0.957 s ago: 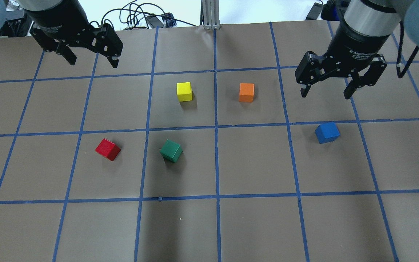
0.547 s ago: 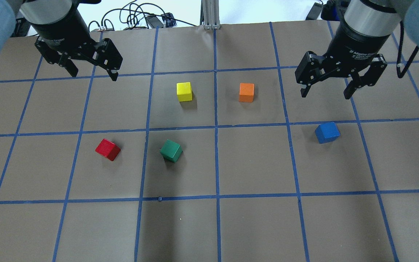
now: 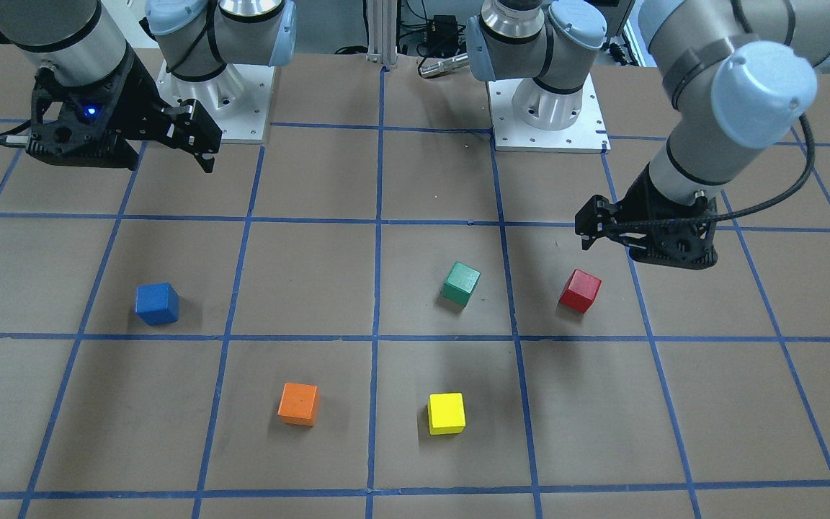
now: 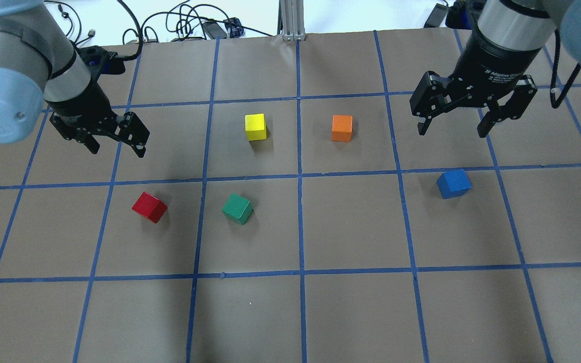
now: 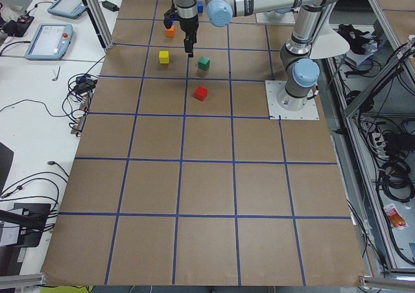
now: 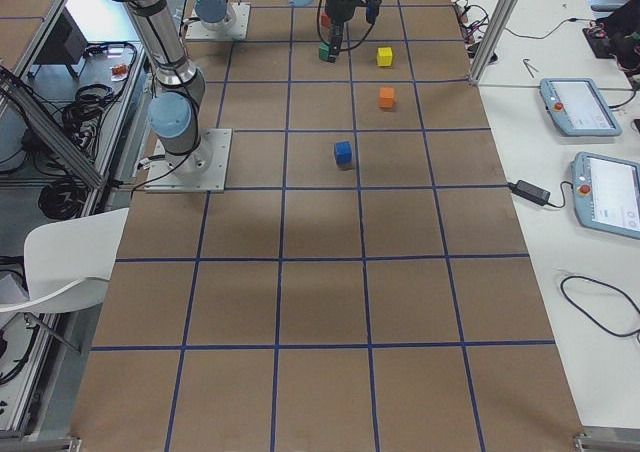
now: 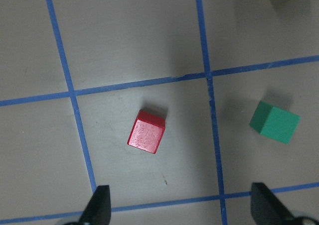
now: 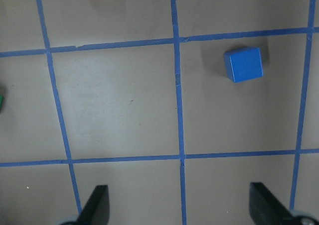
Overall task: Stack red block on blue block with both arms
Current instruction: 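Lower the left gripper onto the red cube and grasp it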
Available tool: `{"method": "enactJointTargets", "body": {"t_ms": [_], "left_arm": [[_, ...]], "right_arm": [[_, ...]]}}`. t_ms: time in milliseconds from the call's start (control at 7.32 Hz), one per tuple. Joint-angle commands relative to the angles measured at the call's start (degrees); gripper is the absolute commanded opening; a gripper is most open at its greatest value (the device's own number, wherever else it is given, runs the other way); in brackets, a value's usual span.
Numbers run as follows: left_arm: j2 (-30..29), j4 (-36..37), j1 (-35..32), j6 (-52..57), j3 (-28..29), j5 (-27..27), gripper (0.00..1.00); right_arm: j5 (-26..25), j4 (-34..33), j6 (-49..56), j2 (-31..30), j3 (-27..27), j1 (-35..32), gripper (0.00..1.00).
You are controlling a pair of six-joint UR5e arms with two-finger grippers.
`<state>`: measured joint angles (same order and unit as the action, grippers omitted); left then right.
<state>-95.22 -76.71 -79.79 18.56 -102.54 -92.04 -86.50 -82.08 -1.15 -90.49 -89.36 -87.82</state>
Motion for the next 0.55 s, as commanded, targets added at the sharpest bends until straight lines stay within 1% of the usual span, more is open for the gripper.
{"method": "enactJointTargets", "body": {"t_ms": [0,137,273,410], "left_arm": [[-3.0,17.4,1.0,4.4,-12.9,0.1,1.00],[-4.5,19.6,1.0,7.7,-16.3,0.0,1.00],[-5.4,23.1,1.0,10.9,-17.2,-0.1,1.00],[-6.5,23.7,1.1,10.9,-17.5,-0.2,1.00]], "right_arm": [[0.1,-0.6,0.0,0.1,0.1,0.0,1.00],[0.2,-0.7,0.0,0.1,0.1,-0.1,1.00],[0.2,-0.7,0.0,0.0,0.1,-0.1,1.00],[0.1,-0.6,0.0,0.0,0.1,-0.1,1.00]]}}
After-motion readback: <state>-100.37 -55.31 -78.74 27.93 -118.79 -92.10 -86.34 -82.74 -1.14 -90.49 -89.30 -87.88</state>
